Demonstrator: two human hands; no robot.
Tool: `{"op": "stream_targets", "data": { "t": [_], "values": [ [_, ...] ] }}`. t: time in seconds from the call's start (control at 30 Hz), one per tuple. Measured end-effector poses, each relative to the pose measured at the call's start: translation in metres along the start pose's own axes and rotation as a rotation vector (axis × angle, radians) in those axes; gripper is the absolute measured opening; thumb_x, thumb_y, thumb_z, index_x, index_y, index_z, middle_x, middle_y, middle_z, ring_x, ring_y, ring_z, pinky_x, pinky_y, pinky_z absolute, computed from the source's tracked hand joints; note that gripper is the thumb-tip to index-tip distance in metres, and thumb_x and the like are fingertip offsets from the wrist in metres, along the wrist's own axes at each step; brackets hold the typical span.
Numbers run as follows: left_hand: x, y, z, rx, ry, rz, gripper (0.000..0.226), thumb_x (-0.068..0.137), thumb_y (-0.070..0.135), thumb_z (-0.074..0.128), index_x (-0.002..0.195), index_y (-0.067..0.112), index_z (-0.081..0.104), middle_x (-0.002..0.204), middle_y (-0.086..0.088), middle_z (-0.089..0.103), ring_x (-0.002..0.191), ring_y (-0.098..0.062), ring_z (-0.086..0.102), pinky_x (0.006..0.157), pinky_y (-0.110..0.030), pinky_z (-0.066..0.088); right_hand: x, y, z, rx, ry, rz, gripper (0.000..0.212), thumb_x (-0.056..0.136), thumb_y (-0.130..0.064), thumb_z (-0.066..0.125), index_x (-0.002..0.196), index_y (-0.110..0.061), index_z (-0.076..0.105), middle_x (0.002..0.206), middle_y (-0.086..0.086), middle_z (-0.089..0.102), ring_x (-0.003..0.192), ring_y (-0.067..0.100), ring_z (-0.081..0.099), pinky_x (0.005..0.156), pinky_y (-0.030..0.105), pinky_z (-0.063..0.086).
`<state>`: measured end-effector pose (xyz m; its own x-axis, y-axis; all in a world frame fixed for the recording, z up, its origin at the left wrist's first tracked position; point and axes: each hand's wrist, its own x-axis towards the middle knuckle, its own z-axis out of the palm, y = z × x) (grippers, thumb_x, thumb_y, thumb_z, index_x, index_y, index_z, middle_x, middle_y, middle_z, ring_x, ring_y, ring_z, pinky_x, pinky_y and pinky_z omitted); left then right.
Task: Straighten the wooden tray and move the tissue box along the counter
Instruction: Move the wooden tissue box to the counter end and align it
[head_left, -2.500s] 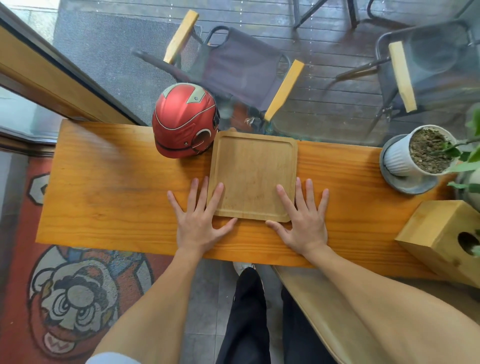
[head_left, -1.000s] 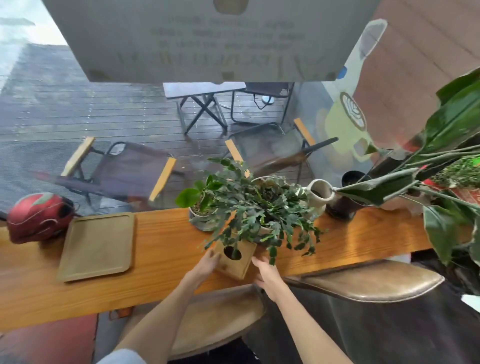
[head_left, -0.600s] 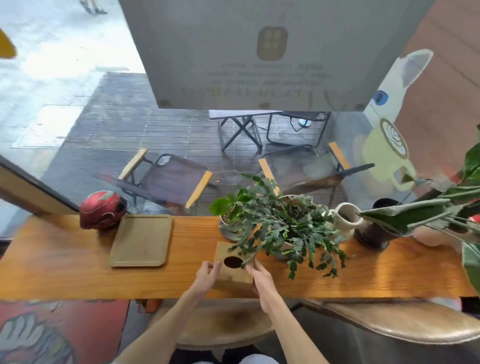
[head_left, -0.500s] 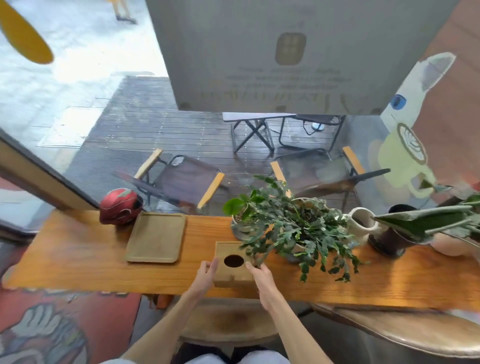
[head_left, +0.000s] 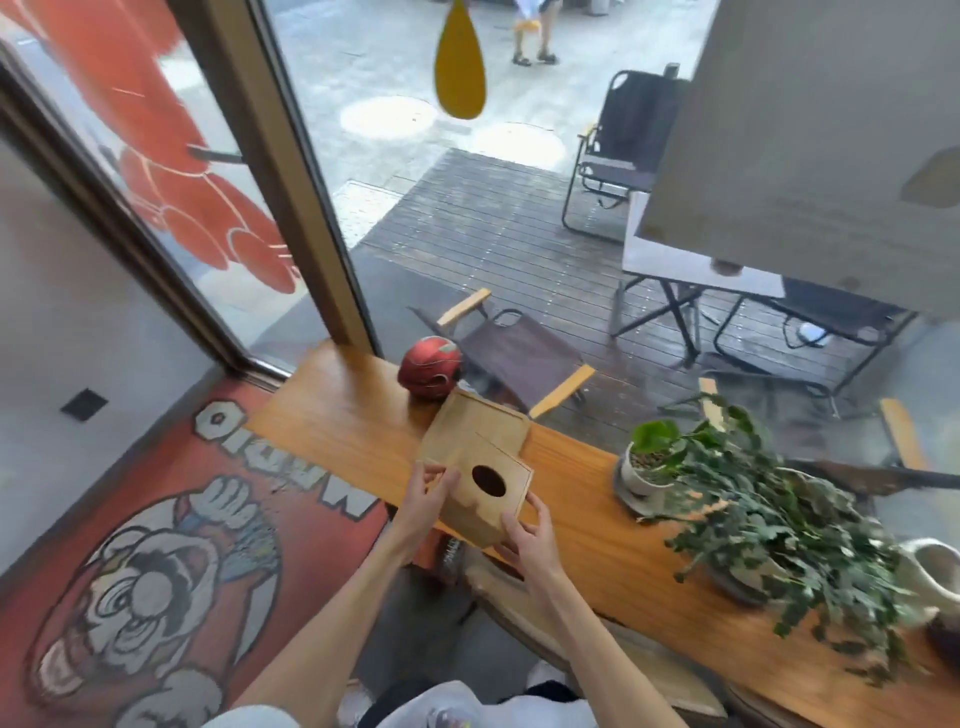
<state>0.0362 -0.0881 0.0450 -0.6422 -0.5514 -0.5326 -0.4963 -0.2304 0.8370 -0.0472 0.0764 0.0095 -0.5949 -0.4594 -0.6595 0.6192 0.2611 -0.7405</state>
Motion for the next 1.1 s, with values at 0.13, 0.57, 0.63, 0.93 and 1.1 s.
{"op": "stream_targets", "data": {
  "t": [0.13,0.57,0.63,0.93,1.1],
  "values": [
    [-0.016,0.003,-0.087,-0.094,0.072,0.026,0.024,0.092,0.04,0.066,0.106,0.03,0.049,0.122,-0.01,0.058,0.102,-0.02,0.059,0.094,-0.052,0.053,-0.012,-0.004,0.081,-0.009,-0.071,-0.014,0.063,0.092,-0.034,0.068,0.146,-0.036,0.036,0.132,0.012,0.061,0.113,0.029,0.066,0.092,0.045,0.059],
    [-0.057,-0.057,-0.298,-0.538,0.075,-0.143,0.065,0.091,0.017,0.063,0.143,0.048,0.039,0.125,-0.003,0.07,0.106,-0.025,0.071,0.075,-0.043,0.06,-0.031,0.022,0.31,-0.071,-0.308,0.091,0.046,0.094,-0.044,0.061,0.137,-0.038,0.047,0.126,-0.001,0.064,0.109,0.021,0.061,0.088,0.039,0.051],
    [-0.049,-0.061,-0.315,-0.523,0.064,-0.131,0.059,0.095,0.018,0.059,0.141,0.048,0.039,0.111,0.004,0.076,0.099,-0.02,0.074,0.08,-0.045,0.059,-0.029,0.021,0.325,-0.076,-0.307,0.079,0.049,0.093,-0.044,0.063,0.138,-0.036,0.048,0.126,-0.001,0.064,0.109,0.02,0.061,0.087,0.039,0.053],
    [0.01,-0.062,-0.345,-0.419,-0.129,-0.235,0.087,0.082,0.017,0.064,0.147,0.057,0.022,0.124,-0.005,0.07,0.107,-0.027,0.068,0.079,-0.045,0.056,0.025,0.01,0.329,-0.155,-0.26,0.088,0.061,0.085,-0.051,0.072,0.14,-0.042,0.048,0.13,0.0,0.066,0.118,0.029,0.063,0.096,0.051,0.056],
    [0.068,-0.034,-0.366,-0.351,-0.265,-0.299,0.105,0.079,0.053,0.074,0.151,0.055,-0.003,0.157,-0.017,0.038,0.136,-0.041,0.047,0.11,-0.061,0.036,0.079,-0.023,0.337,-0.156,-0.225,0.077,0.042,0.086,-0.053,0.068,0.126,-0.042,0.061,0.128,0.001,0.067,0.12,0.027,0.06,0.1,0.047,0.05]
  ]
}}
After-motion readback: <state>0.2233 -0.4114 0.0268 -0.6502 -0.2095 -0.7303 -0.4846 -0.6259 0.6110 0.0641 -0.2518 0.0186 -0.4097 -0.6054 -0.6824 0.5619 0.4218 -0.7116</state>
